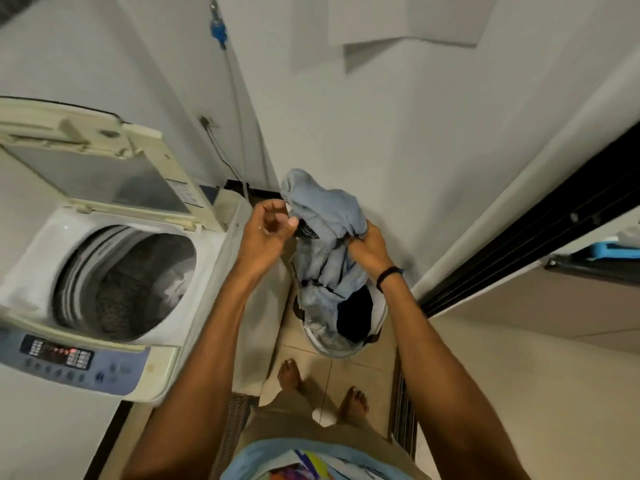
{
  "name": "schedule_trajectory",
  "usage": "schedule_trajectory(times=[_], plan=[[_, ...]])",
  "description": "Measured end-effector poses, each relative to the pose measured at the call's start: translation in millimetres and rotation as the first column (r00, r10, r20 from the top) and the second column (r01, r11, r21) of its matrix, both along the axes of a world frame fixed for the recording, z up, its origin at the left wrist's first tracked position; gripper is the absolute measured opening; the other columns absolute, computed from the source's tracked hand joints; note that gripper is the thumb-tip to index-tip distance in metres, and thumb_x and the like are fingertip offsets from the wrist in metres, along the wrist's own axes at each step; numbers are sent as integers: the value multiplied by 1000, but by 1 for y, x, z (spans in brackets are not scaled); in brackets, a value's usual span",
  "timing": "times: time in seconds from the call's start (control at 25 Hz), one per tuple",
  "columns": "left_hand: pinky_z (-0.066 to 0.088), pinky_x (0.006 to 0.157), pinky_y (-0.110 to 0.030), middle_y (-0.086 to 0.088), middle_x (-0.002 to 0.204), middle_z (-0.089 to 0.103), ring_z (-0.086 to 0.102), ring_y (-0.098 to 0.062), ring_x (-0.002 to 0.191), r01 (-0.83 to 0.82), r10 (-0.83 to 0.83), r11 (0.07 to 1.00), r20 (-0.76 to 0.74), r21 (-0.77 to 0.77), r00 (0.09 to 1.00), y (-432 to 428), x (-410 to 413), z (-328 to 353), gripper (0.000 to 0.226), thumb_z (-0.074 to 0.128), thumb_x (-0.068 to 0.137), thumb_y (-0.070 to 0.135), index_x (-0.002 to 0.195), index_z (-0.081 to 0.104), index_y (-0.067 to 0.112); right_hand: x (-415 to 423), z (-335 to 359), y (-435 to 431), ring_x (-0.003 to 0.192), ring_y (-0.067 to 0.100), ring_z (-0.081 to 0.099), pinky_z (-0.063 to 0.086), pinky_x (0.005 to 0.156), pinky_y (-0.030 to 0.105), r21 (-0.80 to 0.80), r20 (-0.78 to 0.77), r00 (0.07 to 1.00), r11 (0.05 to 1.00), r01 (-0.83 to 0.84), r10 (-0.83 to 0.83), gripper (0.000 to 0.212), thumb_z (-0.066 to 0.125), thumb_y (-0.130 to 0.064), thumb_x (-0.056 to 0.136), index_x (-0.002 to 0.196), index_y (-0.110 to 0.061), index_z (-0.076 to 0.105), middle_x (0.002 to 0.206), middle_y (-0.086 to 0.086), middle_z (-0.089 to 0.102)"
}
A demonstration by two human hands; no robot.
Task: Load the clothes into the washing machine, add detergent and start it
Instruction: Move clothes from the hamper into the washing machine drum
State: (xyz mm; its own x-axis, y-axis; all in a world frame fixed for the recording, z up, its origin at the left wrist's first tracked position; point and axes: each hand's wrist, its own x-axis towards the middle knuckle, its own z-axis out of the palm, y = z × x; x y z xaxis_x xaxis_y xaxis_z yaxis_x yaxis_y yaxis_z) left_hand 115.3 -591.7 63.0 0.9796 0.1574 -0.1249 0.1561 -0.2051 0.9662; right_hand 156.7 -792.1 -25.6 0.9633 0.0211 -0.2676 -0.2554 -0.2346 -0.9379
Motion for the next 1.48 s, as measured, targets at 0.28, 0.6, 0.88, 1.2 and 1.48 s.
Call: schedule_trajectory(times=[0.28,0.6,0.88,1.2,1.48], plan=[[30,110,-19,13,151,29,32,-2,138,311,-296,950,-264,16,918,35,-32,-34,125,93,62,32,154,8,25,-11,106,60,106,21,67,57,88,34,550,-27,996,834,-54,83,36,48,-18,100,132,-2,53,118,10,67],[59,86,-47,-1,112,71,67,-27,106,-230,243,961,71,-155,967,154,-40,24,34,72,82,24,114,62,32,9,260,187,132,31,50,37,112,51,729,283,959,650,-213,-3,41,39,-18,104,142,-2,41,143,17,50],[60,76,-51,-13,117,70,71,-34,96,-468,551,765,73,-442,831,344,-49,134,25,49,101,25,120,62,15,13,318,326,124,31,56,45,104,55,622,583,799,552,-555,147,24,45,-2,100,116,-13,59,119,8,65],[58,82,-39,-14,125,63,63,-30,116,-628,527,688,-344,-364,777,424,-57,-40,33,53,99,4,131,56,10,20,143,464,119,27,59,46,103,28,-81,431,686,782,-618,587,33,59,-12,92,121,2,60,124,15,64],[50,68,-39,-16,77,61,59,-25,73,-717,596,695,-596,48,538,442,-63,-194,8,56,72,20,74,60,13,21,-4,433,130,33,48,34,107,32,-449,-233,516,379,-809,824,42,51,-8,95,136,-1,50,141,17,53]])
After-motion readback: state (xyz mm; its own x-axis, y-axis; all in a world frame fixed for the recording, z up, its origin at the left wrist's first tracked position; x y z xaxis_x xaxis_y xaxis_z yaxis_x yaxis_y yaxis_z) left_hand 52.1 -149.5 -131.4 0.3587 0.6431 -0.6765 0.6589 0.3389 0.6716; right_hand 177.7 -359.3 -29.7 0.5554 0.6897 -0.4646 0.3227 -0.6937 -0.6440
